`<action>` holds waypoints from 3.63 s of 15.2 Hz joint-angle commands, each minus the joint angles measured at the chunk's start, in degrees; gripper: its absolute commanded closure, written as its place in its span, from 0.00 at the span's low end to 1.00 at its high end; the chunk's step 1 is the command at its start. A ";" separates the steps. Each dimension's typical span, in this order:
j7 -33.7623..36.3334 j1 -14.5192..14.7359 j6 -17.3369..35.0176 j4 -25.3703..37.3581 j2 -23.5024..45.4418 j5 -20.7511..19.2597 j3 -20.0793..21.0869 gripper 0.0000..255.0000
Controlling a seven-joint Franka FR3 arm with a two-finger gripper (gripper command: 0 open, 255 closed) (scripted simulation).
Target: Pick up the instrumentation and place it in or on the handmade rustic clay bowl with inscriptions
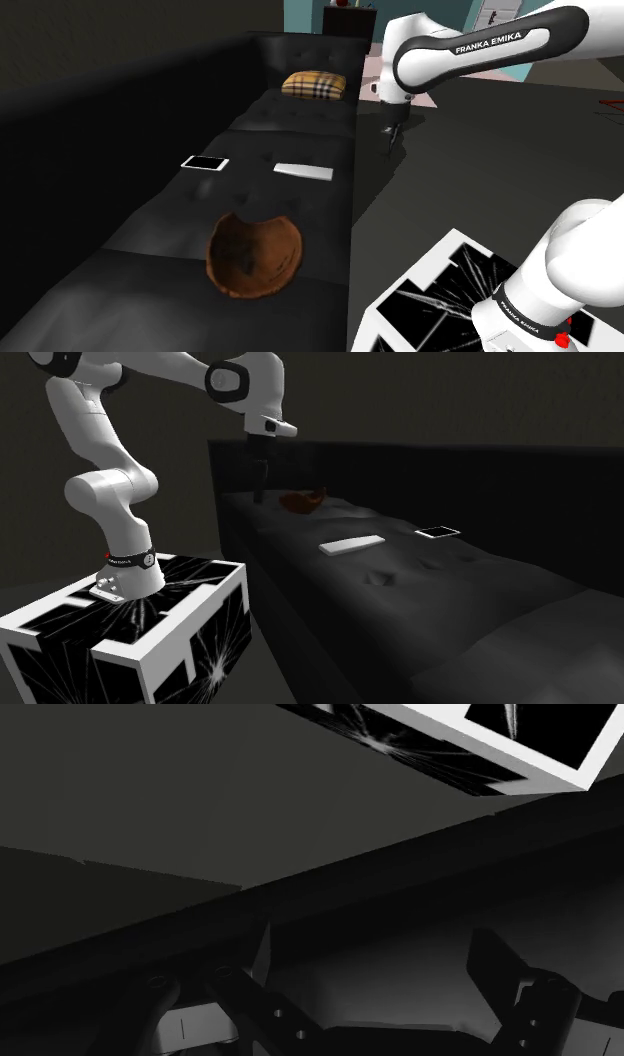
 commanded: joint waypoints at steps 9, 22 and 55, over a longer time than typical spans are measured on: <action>-5.65 1.82 8.32 14.69 20.56 0.82 1.12 0.00; -11.68 4.58 8.42 43.59 46.76 0.43 3.83 0.00; -11.73 4.54 8.18 43.68 46.61 0.45 3.82 1.00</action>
